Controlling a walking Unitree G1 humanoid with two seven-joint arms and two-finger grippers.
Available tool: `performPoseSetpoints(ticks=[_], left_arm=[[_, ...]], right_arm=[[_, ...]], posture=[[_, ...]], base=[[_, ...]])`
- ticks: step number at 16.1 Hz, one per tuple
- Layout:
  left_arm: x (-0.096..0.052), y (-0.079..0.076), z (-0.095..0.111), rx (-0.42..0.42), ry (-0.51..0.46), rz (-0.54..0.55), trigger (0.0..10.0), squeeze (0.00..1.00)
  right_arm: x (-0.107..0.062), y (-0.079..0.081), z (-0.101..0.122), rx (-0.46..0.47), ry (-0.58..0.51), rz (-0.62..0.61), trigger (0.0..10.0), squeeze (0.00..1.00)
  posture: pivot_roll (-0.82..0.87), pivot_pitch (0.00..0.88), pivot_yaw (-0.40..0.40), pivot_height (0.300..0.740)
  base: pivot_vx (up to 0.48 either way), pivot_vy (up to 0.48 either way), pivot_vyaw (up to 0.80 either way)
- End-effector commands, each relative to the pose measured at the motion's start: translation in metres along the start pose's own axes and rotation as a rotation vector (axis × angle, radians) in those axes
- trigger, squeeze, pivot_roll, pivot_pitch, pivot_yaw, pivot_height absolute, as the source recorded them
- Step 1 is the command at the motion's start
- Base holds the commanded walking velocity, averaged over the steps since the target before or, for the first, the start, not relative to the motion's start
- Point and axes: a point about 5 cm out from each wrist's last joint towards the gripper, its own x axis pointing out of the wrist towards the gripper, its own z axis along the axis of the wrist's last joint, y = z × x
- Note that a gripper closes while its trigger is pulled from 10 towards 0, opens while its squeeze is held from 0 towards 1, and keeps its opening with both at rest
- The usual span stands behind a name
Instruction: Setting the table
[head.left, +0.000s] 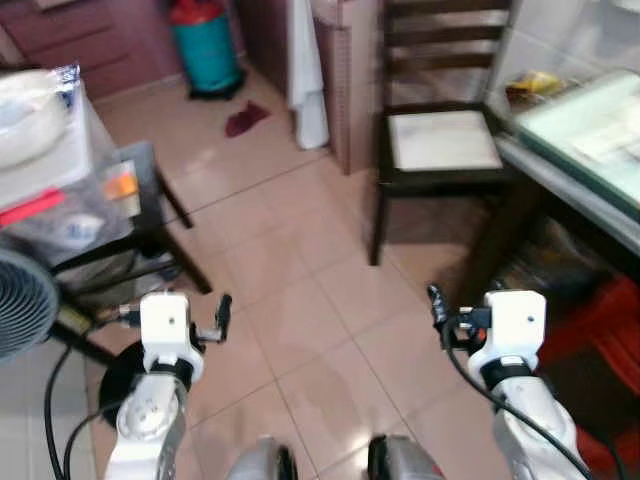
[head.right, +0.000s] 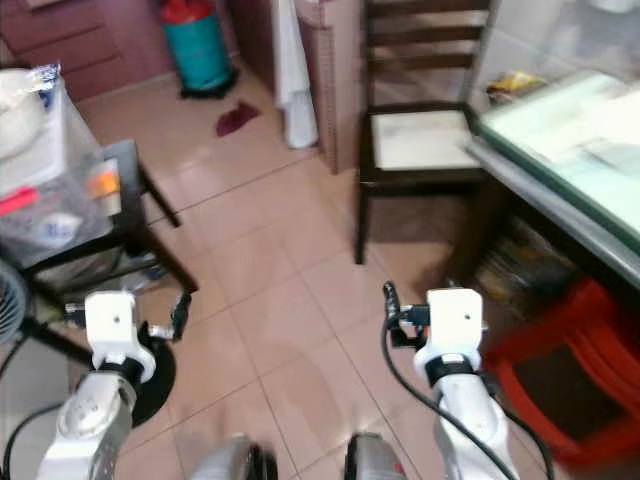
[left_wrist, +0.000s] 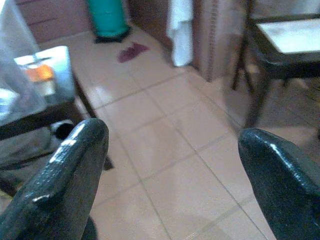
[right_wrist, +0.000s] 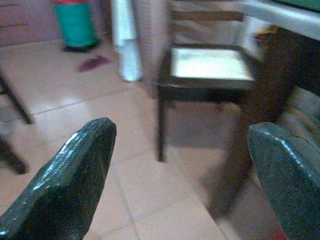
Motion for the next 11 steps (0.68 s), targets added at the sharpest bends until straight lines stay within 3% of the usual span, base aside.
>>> performPoseSetpoints(ticks=[1, 8, 11], left_arm=[[-0.0010, 0.0065, -0.0021, 0.024, 0.018, 0.016, 10.0, 0.00], [-0.0008, 0.0059, -0.0019, 0.027, 0.016, 0.003, 10.0, 0.00], [0.0023, 0.0062, 0.0020, 0.026, -0.006, -0.031, 10.0, 0.00]], right_arm=[[-0.0004, 0.0024, -0.0029, 0.017, 0.016, 0.001, 10.0, 0.00], [0.0014, 0.0024, -0.0016, 0.024, 0.011, -0.012, 10.0, 0.00], [0.0019, 0.0029, -0.0013, 0.024, 0.012, -0.015, 10.0, 0.00]], posture=[[-0.09, 0.187, 0.076, 0.740], [-0.09, 0.186, 0.081, 0.740], [-0.09, 0.190, 0.082, 0.740]], base=[[-0.337, 0.000, 0.00], [-0.328, 0.000, 0.00], [0.000, 0.000, 0.00]])
